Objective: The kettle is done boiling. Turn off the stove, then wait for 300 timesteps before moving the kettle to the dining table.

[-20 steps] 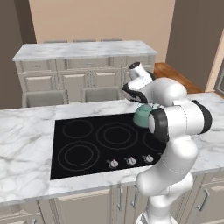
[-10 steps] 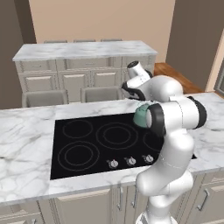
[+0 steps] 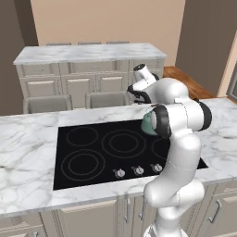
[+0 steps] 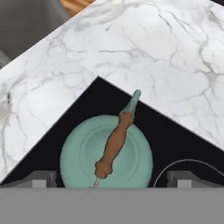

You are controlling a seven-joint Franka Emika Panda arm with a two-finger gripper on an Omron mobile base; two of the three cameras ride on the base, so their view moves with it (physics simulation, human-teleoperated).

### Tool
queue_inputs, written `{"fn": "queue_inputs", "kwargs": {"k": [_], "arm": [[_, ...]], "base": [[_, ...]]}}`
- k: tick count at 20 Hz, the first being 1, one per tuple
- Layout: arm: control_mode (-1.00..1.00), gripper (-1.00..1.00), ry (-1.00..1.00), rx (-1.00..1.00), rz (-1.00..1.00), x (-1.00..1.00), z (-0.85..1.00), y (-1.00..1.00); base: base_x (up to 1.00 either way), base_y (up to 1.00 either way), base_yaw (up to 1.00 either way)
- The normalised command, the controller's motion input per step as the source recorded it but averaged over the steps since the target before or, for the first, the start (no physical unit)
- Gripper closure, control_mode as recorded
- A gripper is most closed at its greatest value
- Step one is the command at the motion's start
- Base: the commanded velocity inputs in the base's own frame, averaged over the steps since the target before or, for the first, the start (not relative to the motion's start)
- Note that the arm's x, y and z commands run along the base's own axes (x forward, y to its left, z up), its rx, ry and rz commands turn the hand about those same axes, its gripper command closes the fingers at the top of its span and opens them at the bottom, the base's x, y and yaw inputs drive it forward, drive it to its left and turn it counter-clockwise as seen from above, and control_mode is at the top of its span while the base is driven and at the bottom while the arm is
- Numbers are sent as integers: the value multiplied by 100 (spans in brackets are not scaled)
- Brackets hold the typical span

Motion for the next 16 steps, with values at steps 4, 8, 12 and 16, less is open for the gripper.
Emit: {"fn": "queue_inputs", "kwargs": {"k": [4, 8, 12, 16], "arm": [[-100, -100, 0, 3, -3, 20, -14, 0], [-100, -100, 0, 3, -6, 3, -15, 0], [-100, -100, 0, 4, -11, -2, -10, 0], [-100, -100, 0, 3, -11, -1, -7, 0]], "base": [[0, 0, 0], [0, 0, 0], [0, 0, 0], [0, 0, 0]]}}
